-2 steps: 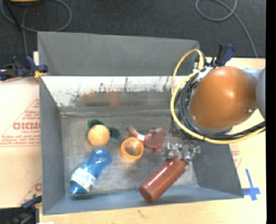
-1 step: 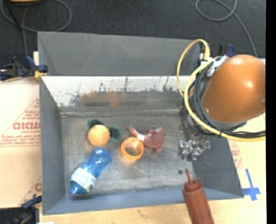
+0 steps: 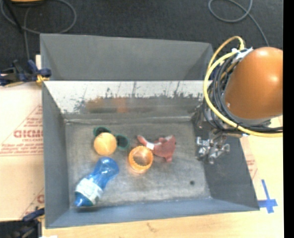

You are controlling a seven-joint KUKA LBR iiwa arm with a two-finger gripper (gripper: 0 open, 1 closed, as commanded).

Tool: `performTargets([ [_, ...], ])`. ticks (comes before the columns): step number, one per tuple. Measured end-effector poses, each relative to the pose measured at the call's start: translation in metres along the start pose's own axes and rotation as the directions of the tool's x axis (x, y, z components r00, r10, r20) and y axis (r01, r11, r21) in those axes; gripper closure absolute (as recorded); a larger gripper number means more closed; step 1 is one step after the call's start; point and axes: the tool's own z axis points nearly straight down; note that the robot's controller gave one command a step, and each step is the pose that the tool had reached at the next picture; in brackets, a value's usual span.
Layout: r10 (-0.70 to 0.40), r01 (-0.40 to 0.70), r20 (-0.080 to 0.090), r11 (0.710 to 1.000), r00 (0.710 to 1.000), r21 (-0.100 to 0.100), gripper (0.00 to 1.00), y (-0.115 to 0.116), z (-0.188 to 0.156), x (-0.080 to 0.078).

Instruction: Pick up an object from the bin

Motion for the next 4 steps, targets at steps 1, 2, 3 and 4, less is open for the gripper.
performTargets([
  [1, -0.165, 0.165, -0.001, 0.986, 0.986, -0.001, 0.0, -0.047, 0.112, -0.068],
  [2, -0.166, 0.166, 0.0, 0.986, 0.986, -0.004, 0.0, -0.047, 0.114, -0.071],
  [3, -0.265, 0.265, -0.002, 0.964, 0.964, 0.006, 0.0, -0.037, 0.133, -0.079],
  [4, -0.445, 0.445, 0.001, 0.896, 0.896, 0.001, 0.0, -0.017, 0.181, -0.116],
])
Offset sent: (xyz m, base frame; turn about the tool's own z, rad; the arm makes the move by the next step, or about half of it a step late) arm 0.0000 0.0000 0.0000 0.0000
